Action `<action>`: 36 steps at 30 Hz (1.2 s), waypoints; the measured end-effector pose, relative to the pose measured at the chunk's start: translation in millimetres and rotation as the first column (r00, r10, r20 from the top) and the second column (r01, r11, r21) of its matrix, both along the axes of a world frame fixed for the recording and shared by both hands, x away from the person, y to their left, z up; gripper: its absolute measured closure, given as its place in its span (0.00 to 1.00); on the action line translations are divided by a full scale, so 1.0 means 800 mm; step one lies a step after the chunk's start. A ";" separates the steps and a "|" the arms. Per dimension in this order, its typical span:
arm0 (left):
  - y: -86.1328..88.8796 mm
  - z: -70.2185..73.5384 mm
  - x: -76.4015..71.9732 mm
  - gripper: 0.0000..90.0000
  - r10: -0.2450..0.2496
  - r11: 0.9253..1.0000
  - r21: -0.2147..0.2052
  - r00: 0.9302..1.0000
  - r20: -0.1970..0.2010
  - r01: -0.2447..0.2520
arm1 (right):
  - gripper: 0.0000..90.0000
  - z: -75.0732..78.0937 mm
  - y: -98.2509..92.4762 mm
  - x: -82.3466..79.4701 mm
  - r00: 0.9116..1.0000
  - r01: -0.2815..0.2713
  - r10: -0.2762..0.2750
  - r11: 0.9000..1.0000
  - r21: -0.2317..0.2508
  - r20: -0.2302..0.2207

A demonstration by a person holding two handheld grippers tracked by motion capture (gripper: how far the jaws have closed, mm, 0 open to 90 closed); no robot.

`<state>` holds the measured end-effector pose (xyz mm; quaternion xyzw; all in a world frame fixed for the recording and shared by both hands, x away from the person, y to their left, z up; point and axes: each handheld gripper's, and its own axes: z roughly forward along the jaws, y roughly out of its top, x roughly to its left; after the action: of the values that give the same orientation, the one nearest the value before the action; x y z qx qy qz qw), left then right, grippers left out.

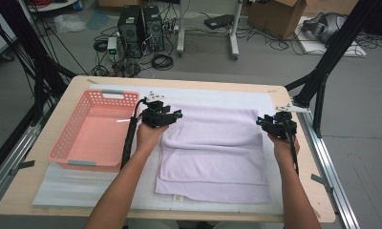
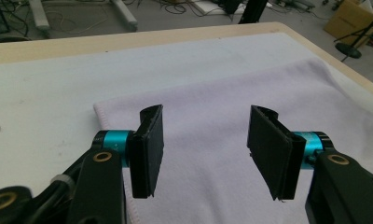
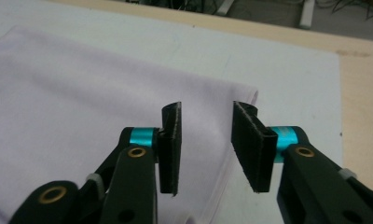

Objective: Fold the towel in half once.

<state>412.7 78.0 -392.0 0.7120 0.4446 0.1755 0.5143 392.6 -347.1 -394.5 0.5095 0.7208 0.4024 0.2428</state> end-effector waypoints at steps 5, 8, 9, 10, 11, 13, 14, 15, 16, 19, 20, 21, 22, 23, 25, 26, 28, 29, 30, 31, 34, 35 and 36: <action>-0.001 0.000 -0.020 0.47 -0.032 0.999 -0.013 0.999 0.007 0.032 | 0.67 0.011 0.005 -0.024 0.999 -0.036 0.036 0.999 -0.007 0.038; -0.001 0.004 -0.032 0.46 -0.043 0.999 -0.020 0.999 0.029 0.043 | 0.67 0.014 0.006 -0.038 0.997 -0.056 0.057 0.998 -0.018 0.050; 0.000 0.005 -0.036 0.46 -0.046 0.999 -0.023 0.998 0.032 0.046 | 0.67 0.014 0.006 -0.043 0.997 -0.060 0.061 0.998 -0.011 0.052; 0.001 0.006 -0.041 0.46 -0.044 0.999 -0.028 0.998 0.036 0.045 | 0.67 0.014 0.005 -0.048 0.997 -0.063 0.063 0.998 -0.011 0.052; 0.002 0.006 -0.045 0.46 -0.045 0.998 -0.033 0.998 0.037 0.046 | 0.67 0.013 0.005 -0.053 0.997 -0.065 0.065 0.998 -0.005 0.051; 0.004 0.005 -0.053 0.45 -0.044 0.998 -0.034 0.998 0.039 0.046 | 0.66 0.009 0.003 -0.063 0.996 -0.068 0.068 0.998 -0.009 0.054; 0.005 0.004 -0.056 0.45 -0.044 0.998 -0.038 0.998 0.038 0.045 | 0.66 0.007 0.002 -0.068 0.996 -0.067 0.067 0.998 -0.005 0.056; 0.006 0.003 -0.060 0.44 -0.046 0.998 -0.040 0.998 0.037 0.048 | 0.66 0.005 0.002 -0.072 0.996 -0.066 0.066 0.998 0.003 0.056; 0.007 0.001 -0.064 0.44 -0.047 0.998 -0.041 0.998 0.038 0.049 | 0.66 0.003 0.000 -0.077 0.996 -0.064 0.063 0.998 0.010 0.056; 0.012 -0.003 -0.078 0.43 -0.049 0.998 -0.046 0.998 0.037 0.050 | 0.66 -0.008 -0.002 -0.093 0.997 -0.063 0.062 0.998 0.018 0.045; 0.013 -0.004 -0.082 0.43 -0.052 0.997 -0.048 0.998 0.032 0.053 | 0.66 -0.013 -0.003 -0.099 0.997 -0.063 0.062 0.998 0.027 0.040; 0.015 -0.006 -0.086 0.43 -0.057 0.997 -0.048 0.998 0.033 0.058 | 0.66 -0.015 -0.003 -0.103 0.998 -0.061 0.059 0.997 0.037 0.037; 0.017 -0.008 -0.091 0.43 -0.060 0.997 -0.053 0.998 0.033 0.061 | 0.66 -0.019 -0.005 -0.108 0.998 -0.060 0.059 0.997 0.051 0.037; 0.019 -0.010 -0.097 0.43 -0.061 0.997 -0.052 0.998 0.034 0.063 | 0.67 -0.021 -0.006 -0.114 0.998 -0.059 0.057 0.996 0.063 0.033; 0.022 -0.012 -0.106 0.43 -0.064 0.997 -0.051 0.997 0.033 0.065 | 0.68 -0.027 -0.007 -0.125 0.998 -0.061 0.060 0.997 0.055 0.025; 0.024 -0.014 -0.111 0.44 -0.065 0.997 -0.046 0.997 0.032 0.067 | 0.68 -0.029 -0.008 -0.128 0.998 -0.062 0.061 0.997 0.051 0.025; 0.027 -0.018 -0.122 0.45 -0.072 0.996 -0.043 0.997 0.021 0.073 | 0.68 -0.032 -0.009 -0.137 0.998 -0.065 0.064 0.997 0.048 0.020; 0.029 -0.022 -0.129 0.46 -0.075 0.997 -0.034 0.997 0.018 0.075 | 0.69 -0.034 -0.008 -0.142 0.998 -0.065 0.064 0.997 0.045 0.016; 0.030 -0.025 -0.135 0.47 -0.078 0.997 -0.028 0.997 0.013 0.079 | 0.69 -0.036 -0.008 -0.147 0.998 -0.068 0.068 0.997 0.037 0.015; 0.031 -0.028 -0.140 0.48 -0.083 0.996 -0.022 0.996 0.012 0.083 | 0.69 -0.037 -0.008 -0.151 0.998 -0.069 0.069 0.997 0.030 0.013; 0.034 -0.036 -0.155 0.50 -0.098 0.995 -0.008 0.995 -0.001 0.098 | 0.70 -0.043 -0.009 -0.162 0.997 -0.076 0.076 0.997 0.023 0.002; 0.035 -0.039 -0.158 0.51 -0.106 0.994 -0.006 0.994 -0.004 0.106 | 0.71 -0.045 -0.009 -0.165 0.997 -0.079 0.079 0.997 0.023 -0.003; 0.036 -0.041 -0.162 0.53 -0.120 0.993 -0.002 0.993 -0.008 0.120 | 0.71 -0.046 -0.008 -0.169 0.997 -0.077 0.077 0.997 0.025 -0.009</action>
<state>283.0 106.8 -425.1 0.7377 0.4033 0.1413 0.5227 257.7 -353.4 -431.6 0.4865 0.7360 0.4178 0.2170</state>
